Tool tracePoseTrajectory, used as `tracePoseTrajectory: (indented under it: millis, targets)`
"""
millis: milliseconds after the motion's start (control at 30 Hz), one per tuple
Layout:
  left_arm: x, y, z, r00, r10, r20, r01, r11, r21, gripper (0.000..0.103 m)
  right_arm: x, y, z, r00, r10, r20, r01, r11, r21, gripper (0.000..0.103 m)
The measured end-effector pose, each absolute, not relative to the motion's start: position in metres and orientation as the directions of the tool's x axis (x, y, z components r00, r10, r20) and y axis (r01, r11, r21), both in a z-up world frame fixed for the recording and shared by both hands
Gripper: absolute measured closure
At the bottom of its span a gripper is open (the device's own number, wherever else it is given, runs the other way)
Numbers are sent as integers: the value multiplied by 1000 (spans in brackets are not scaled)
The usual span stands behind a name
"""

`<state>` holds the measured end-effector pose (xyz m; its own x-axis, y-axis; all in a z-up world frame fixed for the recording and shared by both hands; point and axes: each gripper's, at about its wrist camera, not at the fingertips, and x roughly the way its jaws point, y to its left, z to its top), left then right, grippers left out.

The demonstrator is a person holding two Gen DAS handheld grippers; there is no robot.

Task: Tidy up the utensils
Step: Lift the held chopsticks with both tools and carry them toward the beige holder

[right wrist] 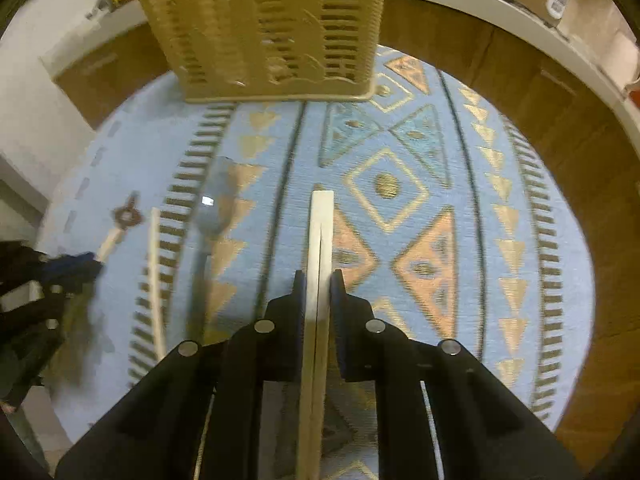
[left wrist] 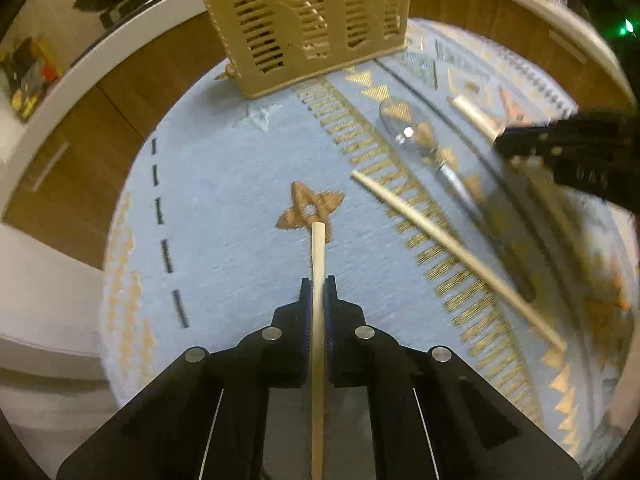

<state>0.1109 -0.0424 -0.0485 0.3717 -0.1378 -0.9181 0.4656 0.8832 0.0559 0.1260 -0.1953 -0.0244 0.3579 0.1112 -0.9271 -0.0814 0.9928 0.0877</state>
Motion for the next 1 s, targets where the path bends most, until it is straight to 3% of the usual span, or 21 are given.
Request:
tracePoseTrajectory:
  millis: [233,500,800,1000]
  targets:
    - [112,-20,-3,495,-294,-818,388,917,-95,100,105,-200,19,511,188,-839,-125,982,144,93]
    - [98,-4,59,653,-421,-629,380,901,-209,100,81,-206,62,659,298,-691,-177,954,242,93]
    - [102,-15,105,756,-452,-474,392,892,-226,100,76,-210,113,814,316,-487,-220,944,244,98]
    - [112,-25,130,782,-462,-419,409,887,-215,100,99,-223,128,828,295,-478,-192,948,253,98]
